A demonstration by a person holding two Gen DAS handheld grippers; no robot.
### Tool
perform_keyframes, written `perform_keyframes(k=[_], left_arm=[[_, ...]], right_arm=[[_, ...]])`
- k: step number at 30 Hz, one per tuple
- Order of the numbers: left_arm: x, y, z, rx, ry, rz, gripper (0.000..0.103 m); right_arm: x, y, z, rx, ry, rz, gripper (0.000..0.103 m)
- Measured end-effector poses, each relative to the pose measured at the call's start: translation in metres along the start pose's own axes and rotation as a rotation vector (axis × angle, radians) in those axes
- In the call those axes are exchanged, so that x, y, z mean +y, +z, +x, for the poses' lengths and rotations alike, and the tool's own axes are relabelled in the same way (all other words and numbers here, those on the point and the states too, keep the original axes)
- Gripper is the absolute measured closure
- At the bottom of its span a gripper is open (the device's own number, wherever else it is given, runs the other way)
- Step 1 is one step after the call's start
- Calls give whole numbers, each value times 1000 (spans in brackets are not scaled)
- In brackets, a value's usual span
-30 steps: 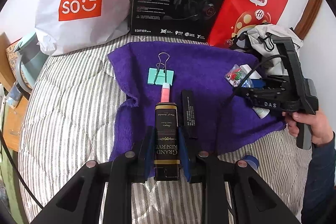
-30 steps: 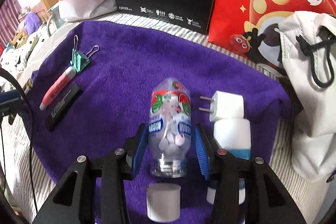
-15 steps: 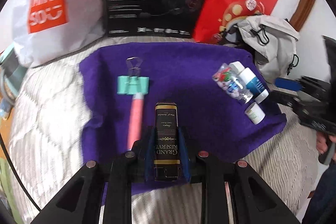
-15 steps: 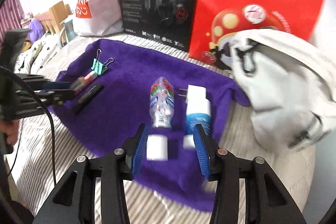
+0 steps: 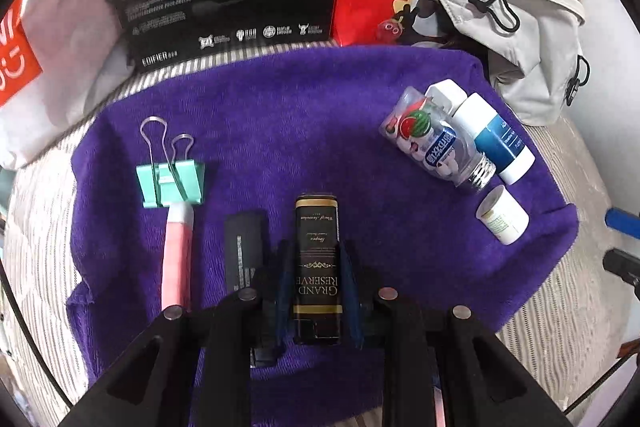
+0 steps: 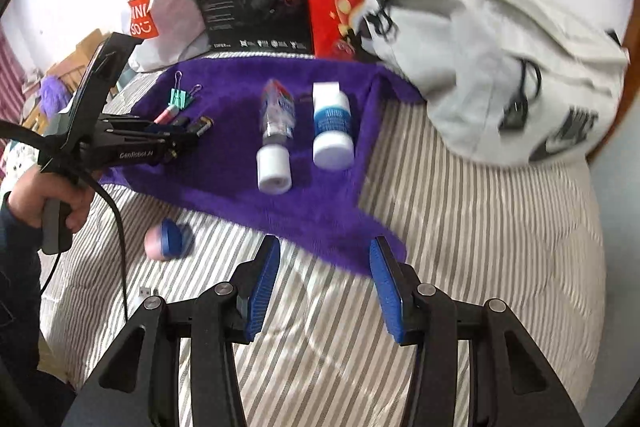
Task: Organize rigid objects
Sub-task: 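Open both grippers to release the box and bottle on the towel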
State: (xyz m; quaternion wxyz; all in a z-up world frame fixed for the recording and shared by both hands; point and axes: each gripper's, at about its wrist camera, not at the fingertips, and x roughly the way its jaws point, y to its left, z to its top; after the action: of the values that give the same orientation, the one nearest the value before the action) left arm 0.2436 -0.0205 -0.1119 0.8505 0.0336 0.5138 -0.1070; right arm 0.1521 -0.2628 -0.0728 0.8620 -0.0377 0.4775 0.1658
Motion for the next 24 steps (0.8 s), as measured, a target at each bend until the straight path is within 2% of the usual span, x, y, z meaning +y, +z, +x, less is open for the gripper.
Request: perform_keyframes(k=[5, 10, 12, 14, 18, 20, 24], left_arm=[[-11, -5, -1, 3, 47, 59, 77], [-11, -14, -14, 34, 29, 27, 76], [-13, -21, -30, 11, 26, 25, 76], [-19, -31, -51, -23, 2, 44, 76], [-35, -60, -83, -59, -100, 65, 72], [-43, -71, -87, -63, -125, 92, 72], [-53, -83, -78, -45, -128, 148, 72]], right_arm=[[-1, -11, -4, -3, 13, 26, 56], [-1, -14, -16, -34, 27, 50, 56], [0, -15, -20, -41, 29, 48, 55], [1, -19, -24, -47, 36, 57, 55], [2, -26, -26, -48, 51, 73, 54], [3, -31, -25, -37, 47, 75, 54], [5, -42, -27, -11, 15, 82, 54]])
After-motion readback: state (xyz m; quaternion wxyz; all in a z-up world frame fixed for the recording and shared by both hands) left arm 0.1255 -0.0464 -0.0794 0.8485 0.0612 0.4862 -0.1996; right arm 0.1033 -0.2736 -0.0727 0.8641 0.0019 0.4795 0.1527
